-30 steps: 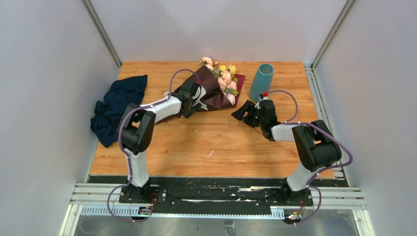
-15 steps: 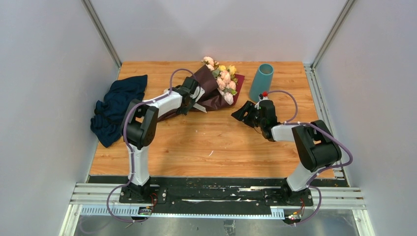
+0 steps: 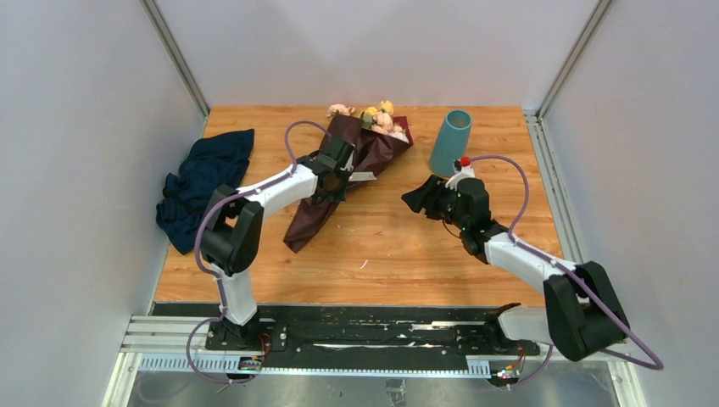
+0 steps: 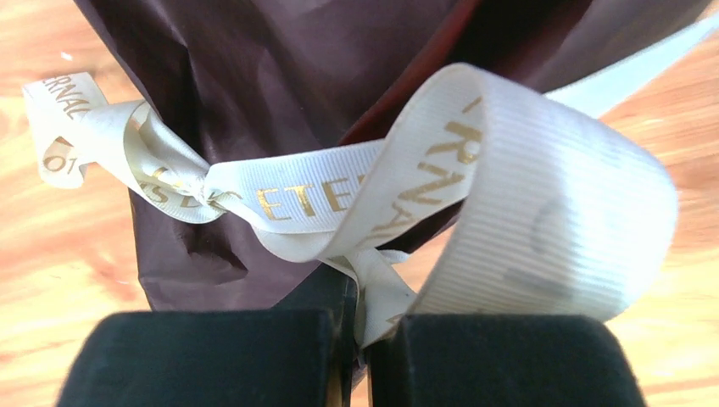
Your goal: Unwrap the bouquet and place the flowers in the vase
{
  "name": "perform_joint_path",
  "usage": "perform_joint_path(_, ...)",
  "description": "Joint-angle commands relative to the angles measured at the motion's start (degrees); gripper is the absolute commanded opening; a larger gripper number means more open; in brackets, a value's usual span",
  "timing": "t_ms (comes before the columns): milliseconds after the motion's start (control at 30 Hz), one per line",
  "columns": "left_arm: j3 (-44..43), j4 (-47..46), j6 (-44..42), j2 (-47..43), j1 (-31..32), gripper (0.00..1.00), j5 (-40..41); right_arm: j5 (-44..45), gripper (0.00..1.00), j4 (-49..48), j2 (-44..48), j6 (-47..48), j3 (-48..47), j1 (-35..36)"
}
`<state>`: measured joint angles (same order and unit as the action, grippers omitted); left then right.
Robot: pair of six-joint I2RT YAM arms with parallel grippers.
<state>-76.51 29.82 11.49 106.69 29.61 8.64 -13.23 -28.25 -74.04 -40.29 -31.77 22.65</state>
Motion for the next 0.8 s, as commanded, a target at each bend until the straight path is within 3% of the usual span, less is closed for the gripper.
perform_joint_path(0,0.6,-5.2,17.78,-3.1,2.53,0.0,0.09,1.92,0.66,6.52,6.24,2.4,2.79,0.88)
perform_joint_path(167,4.61,-12.57,28.4,-4.99,6.13,0.0,2.36,1.95,0.66,10.64,12.8,2.93,4.89,0.88)
perform_joint_path(367,6.44,-8.27,40.19,-5.84,12.56,0.0,18.78,1.23,0.66,14.7,19.36,3.22,7.0,0.89)
perform_joint_path(467,8.95,-10.55,43.45,-6.44,14.26,0.0,20.24,1.36,0.66,18.02,21.48,4.72,6.63,0.88)
perform_joint_path(500,9.87,-11.73,43.74,-6.87,14.41,0.07,20.39,1.64,0.68,19.05,22.15,5.3,6.32,0.89)
perform_joint_path(533,10.78,-12.61,43.87,-7.53,14.5,0.24,20.57,1.89,0.7,20.06,22.35,5.99,5.93,0.88)
perform_joint_path(600,11.75,-13.53,42.4,-9.33,14.75,0.44,21.44,2.18,0.76,21.48,22.43,7.27,5.11,0.91)
perform_joint_path(667,12.45,-13.81,39.47,-12.02,16.0,0.86,25.04,2.39,0.82,22.21,21.81,7.9,4.14,0.9)
perform_joint_path(700,12.59,-14.03,37.74,-13.62,16.74,0.99,26.16,2.28,0.84,22.03,21.07,8.21,3.58,0.91)
perform_joint_path(767,12.47,-13.72,34.12,-16.64,18.53,1.0,27.81,1.48,0.84,21.84,18.85,8.99,2.33,0.97)
